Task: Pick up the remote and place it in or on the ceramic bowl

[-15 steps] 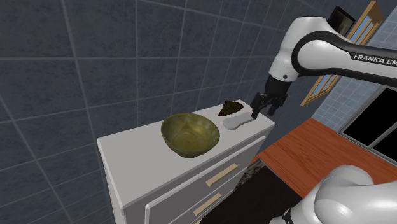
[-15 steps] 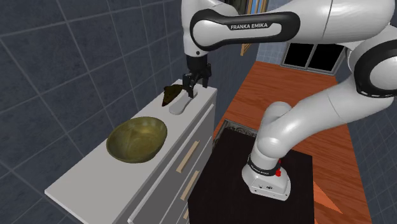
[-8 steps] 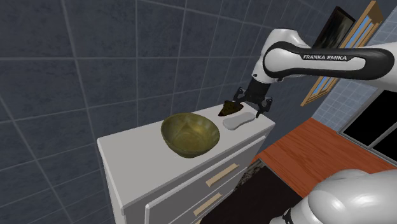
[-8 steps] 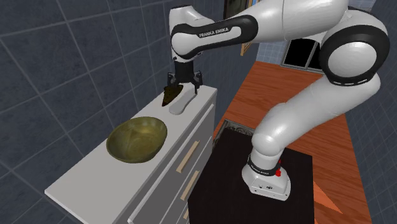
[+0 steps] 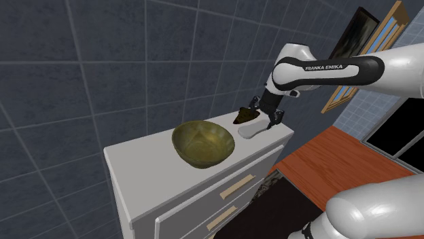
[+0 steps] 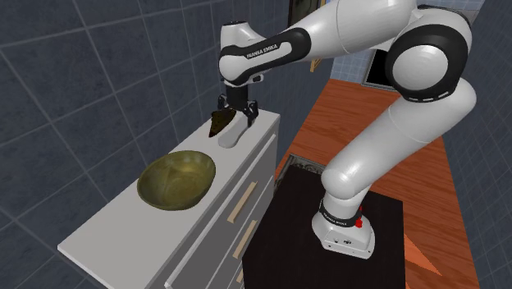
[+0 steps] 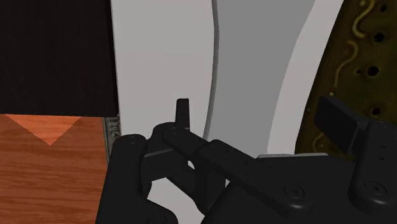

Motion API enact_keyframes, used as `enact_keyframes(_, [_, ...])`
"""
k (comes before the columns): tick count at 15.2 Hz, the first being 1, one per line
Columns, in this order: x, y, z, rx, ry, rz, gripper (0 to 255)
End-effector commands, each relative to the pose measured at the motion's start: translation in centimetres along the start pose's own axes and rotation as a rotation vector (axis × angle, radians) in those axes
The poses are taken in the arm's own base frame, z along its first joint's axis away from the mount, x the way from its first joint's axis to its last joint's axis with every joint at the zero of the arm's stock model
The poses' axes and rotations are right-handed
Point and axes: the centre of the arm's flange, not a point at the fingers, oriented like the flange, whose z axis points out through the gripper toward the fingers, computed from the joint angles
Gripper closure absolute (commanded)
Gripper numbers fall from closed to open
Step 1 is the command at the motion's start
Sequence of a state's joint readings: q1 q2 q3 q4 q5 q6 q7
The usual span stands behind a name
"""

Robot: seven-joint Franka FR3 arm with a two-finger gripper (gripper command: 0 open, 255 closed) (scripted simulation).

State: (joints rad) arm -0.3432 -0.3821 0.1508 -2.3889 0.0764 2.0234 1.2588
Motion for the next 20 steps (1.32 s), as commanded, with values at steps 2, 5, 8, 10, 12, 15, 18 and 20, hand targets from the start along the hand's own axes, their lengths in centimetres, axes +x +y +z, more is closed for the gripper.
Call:
enact_keyframes(2, [0.0, 0.0, 1.6, 0.001, 0.000, 0.005, 0])
enact_keyframes(5, [0.0, 0.0, 2.4, 0.001, 0.000, 0.005, 0])
enact_keyframes(8, [0.0, 0.0, 2.4, 0.001, 0.000, 0.005, 0])
enact_keyframes(10, [0.0, 0.0, 2.4, 0.001, 0.000, 0.005, 0])
enact_keyframes(12, [0.0, 0.0, 2.4, 0.001, 0.000, 0.005, 255])
enact_keyframes(15, [0.0, 0.0, 2.4, 0.001, 0.000, 0.005, 255])
enact_keyframes(18, [0.0, 0.0, 2.4, 0.001, 0.000, 0.005, 255])
enact_keyframes(20, [0.0, 0.0, 2.4, 0.001, 0.000, 0.005, 255])
